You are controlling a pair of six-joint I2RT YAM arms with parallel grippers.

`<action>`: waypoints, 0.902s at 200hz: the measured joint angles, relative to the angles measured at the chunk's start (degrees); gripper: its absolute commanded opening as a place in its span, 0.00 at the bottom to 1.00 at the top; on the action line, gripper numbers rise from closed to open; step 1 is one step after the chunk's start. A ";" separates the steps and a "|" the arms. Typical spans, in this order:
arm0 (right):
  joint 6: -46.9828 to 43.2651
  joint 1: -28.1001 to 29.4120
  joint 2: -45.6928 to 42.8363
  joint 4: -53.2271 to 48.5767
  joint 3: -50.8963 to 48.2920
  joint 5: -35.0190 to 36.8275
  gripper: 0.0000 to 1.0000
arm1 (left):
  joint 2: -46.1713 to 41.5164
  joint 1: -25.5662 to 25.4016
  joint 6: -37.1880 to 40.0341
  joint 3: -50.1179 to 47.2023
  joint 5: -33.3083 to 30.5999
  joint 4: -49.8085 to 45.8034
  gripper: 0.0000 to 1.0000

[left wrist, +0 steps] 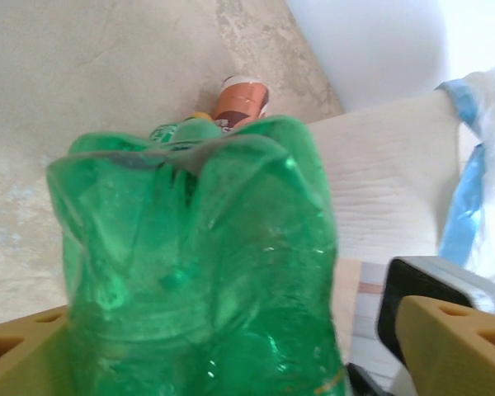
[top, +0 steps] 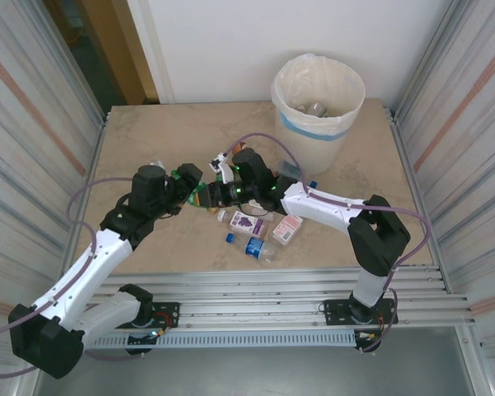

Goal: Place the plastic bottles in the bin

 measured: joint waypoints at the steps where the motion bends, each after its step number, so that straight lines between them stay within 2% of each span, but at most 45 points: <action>1: 0.02 -0.02 0.00 -0.02 0.00 0.00 0.23 | -0.04 0.00 -0.07 0.00 0.00 0.04 0.98; 54: -0.61 -2.91 -3.13 -3.69 -0.52 1.97 0.22 | -3.58 0.00 6.62 1.03 -0.09 0.24 0.99; 99: -5.49 -7.76 -10.21 -12.52 0.72 5.86 0.23 | -9.01 0.00 12.15 1.49 -3.19 0.00 0.99; 142: -10.82 -15.72 -17.57 -21.16 7.69 9.97 0.22 | -14.47 0.00 15.37 -0.48 -6.34 0.09 0.99; 180: -13.68 -25.18 -20.70 -26.45 15.45 11.63 0.22 | -15.02 0.00 16.26 -1.73 -7.32 0.07 0.98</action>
